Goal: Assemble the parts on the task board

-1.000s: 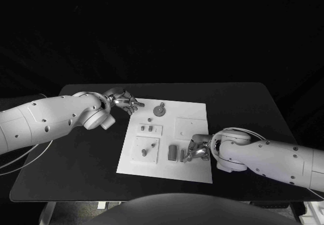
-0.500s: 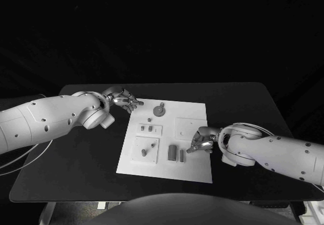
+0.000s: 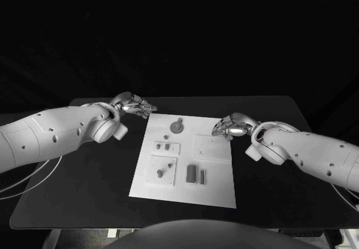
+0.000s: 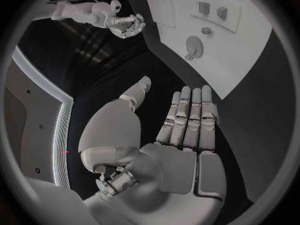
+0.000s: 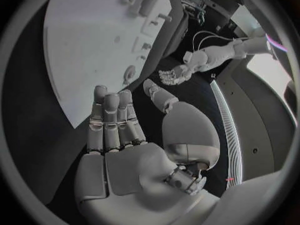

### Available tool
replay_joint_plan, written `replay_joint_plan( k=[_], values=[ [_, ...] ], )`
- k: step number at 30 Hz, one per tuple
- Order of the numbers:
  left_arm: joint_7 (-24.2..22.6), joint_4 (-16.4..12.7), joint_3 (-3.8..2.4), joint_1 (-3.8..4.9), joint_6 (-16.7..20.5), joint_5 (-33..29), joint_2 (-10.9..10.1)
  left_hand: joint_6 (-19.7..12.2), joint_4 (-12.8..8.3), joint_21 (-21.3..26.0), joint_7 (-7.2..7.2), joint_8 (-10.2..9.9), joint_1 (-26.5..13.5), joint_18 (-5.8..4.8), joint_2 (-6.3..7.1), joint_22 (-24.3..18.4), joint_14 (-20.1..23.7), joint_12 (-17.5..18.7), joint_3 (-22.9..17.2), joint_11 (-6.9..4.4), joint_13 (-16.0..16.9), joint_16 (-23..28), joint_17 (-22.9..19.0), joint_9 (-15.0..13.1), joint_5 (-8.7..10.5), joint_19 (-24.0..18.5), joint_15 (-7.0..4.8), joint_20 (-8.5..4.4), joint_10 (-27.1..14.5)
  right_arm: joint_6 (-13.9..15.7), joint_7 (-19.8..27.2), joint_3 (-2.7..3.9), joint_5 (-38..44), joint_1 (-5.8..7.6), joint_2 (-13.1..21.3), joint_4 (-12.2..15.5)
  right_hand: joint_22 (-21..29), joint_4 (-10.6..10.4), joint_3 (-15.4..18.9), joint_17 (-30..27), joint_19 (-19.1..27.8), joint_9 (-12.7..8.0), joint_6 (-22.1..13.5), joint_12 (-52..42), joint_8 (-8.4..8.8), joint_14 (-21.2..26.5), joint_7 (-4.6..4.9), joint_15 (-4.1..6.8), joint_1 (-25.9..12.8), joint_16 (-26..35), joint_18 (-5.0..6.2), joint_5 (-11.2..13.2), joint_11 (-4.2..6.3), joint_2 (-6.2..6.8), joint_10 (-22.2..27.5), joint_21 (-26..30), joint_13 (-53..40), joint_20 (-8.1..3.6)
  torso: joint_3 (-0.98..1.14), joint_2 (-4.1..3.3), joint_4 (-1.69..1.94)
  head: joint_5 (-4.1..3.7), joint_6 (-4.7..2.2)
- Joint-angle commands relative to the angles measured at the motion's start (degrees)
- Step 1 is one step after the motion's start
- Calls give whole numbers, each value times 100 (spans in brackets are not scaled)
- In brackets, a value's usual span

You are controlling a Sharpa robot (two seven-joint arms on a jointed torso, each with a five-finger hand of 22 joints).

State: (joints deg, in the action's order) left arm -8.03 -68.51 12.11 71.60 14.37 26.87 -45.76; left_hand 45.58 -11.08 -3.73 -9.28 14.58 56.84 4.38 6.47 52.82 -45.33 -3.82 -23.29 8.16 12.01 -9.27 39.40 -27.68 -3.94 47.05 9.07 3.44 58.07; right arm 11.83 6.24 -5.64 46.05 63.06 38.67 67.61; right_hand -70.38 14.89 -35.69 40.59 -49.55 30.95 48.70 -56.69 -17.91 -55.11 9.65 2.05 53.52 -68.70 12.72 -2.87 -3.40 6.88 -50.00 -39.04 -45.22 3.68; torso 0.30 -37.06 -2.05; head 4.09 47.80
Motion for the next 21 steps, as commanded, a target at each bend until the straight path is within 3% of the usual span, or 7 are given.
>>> replay_joint_plan(
  k=[1, 4, 5, 10, 13, 16, 21],
  values=[
    [-449, 168, -25, 7, -125, -617, 89, -91, -51, 15, 14, -52, -10, -108, -40, -90, 135, 22, -5, -21, -104, 90, -85, 17, 17, -138, 4, 21, -200, 115, 850, 81, -1327, -1, -144, -496, 196, 24, -48, -264, 396, 3, -162, 571, 66, 385, 82, -138, -62, 575, -147, 0, -110, -53, 229, 386, 437, 142, 8, 13, 8, 19, -201],
    [-483, 427, -31, 7, -211, -909, 242, -179, -53, 7, 62, -81, -64, -154, 10, -194, 225, 16, -43, -53, -239, 146, -175, 30, 32, -236, 2, 23, -406, 41, 1013, 187, -1644, -3, -310, -956, 370, 49, -104, -553, 787, -9, -286, 1157, 107, 710, 159, -365, -100, 1170, -242, -3, -241, -86, 364, 735, 892, 259, 13, 38, 9, 24, -280],
    [-496, 547, -32, 7, -250, -1019, 310, -209, -40, 9, 78, -88, -88, -181, 32, -236, 263, 13, -59, -65, -284, 168, -210, 32, 35, -298, 2, 28, -461, -3, 1055, 221, -1785, -4, -368, -1111, 528, 59, -123, -842, 1075, -17, -376, 1700, 120, 774, 197, -622, -138, 1733, -327, -8, -379, -119, 251, 1025, 1367, 376, 14, 55, 18, 25, -334],
    [-536, 1106, -41, 4, -469, -1233, 613, -414, 56, 6, 157, -142, -185, -292, 177, -394, 406, 15, -127, -126, -484, 223, -341, 39, 103, -512, 13, 37, -752, -203, 1308, 372, -2176, -53, -706, -1784, 751, 43, -28, -1291, 1700, -64, -607, 2733, 174, 1197, 173, -950, -235, 2835, -482, 11, -615, -275, 353, 1531, 2196, 546, 19, 116, 24, 43, -603],
    [-588, 1322, -48, 1, -532, -1306, 732, -447, 91, 6, 172, -138, -203, -320, 201, -425, 441, 12, -143, -141, -525, 230, -363, 28, 106, -565, 8, 40, -810, -291, 1369, 420, -2171, -122, -833, -1996, 788, 50, 118, -1385, 1836, -92, -691, 3033, 190, 1254, 156, -994, -314, 3123, -514, 13, -628, -325, 318, 1643, 2452, 588, 20, 130, 11, 61, -734],
    [-661, 1636, -54, -15, -690, -1448, 934, -489, 118, 6, 185, -141, -227, -344, 208, -451, 472, 15, -144, -153, -562, 235, -378, 20, 110, -608, 4, 41, -871, -387, 1420, 535, -2173, -234, -924, -2126, 854, 149, 430, -1482, 2021, -121, -763, 3396, 181, 1297, 152, -1064, -356, 3472, -544, 3, -640, -459, 200, 1822, 2785, 634, 23, 173, -12, 92, -817],
    [-742, 1744, -60, -53, -815, -1534, 1012, -533, 146, 7, 194, -132, -283, -390, 182, -493, 509, -2, -110, -164, -600, 233, -393, 0, 112, -701, -13, 44, -899, -473, 1432, 552, -2176, -258, -931, -2127, 939, 137, 590, -1589, 2165, -163, -826, 3737, 172, 1393, 132, -1102, -351, 3811, -571, 13, -646, -499, 153, 2022, 3088, 691, 30, 240, -20, 92, -941]
  ],
)
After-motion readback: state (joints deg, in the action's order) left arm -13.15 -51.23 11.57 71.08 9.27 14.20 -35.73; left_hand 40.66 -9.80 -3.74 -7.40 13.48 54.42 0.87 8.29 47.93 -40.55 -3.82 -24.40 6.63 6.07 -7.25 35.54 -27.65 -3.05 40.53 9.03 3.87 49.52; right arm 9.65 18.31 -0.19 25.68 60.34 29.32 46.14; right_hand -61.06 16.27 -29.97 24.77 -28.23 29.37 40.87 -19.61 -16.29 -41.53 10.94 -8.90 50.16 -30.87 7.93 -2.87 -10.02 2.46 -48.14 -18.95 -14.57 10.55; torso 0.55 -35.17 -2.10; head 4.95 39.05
